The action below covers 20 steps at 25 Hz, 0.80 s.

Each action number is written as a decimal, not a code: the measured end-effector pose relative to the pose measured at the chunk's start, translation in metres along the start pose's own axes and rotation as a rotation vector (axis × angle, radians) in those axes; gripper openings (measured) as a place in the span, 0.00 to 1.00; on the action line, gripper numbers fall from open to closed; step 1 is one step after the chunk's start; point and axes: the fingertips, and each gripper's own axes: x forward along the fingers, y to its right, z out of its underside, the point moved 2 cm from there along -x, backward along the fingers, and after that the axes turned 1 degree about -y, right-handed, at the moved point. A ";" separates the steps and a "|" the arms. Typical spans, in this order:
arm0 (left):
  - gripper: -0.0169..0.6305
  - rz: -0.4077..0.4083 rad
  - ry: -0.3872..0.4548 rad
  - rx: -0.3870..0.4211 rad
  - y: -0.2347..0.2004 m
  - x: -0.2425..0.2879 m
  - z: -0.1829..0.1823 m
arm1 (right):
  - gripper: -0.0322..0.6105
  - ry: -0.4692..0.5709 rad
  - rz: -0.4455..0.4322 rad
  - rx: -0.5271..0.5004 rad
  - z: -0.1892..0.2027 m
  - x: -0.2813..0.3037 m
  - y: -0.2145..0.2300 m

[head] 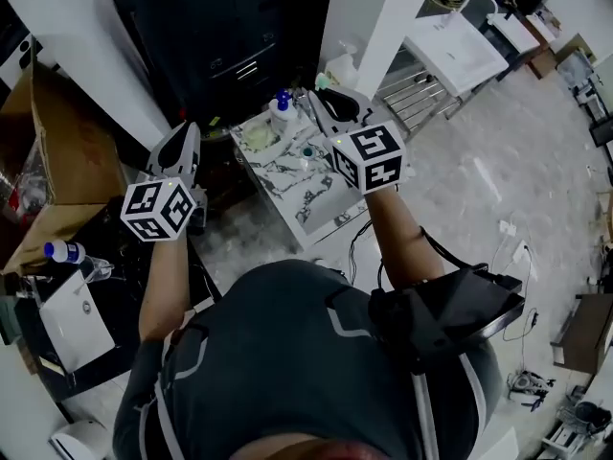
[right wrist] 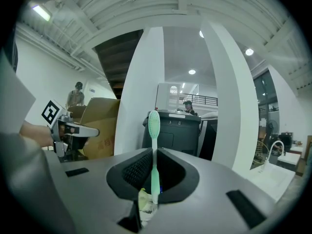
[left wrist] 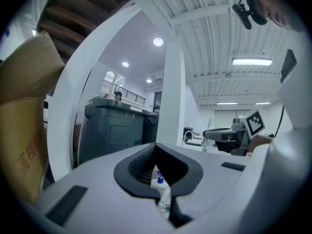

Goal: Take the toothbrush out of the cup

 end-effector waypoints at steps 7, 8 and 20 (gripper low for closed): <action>0.04 -0.097 0.004 0.034 -0.001 -0.014 -0.004 | 0.12 -0.002 -0.047 0.044 0.009 -0.002 0.004; 0.04 -0.108 0.007 0.034 -0.001 -0.016 -0.004 | 0.12 -0.001 -0.053 0.047 0.010 -0.002 0.004; 0.04 -0.147 -0.034 0.045 0.022 -0.026 0.004 | 0.12 -0.007 -0.126 0.091 0.020 -0.002 0.003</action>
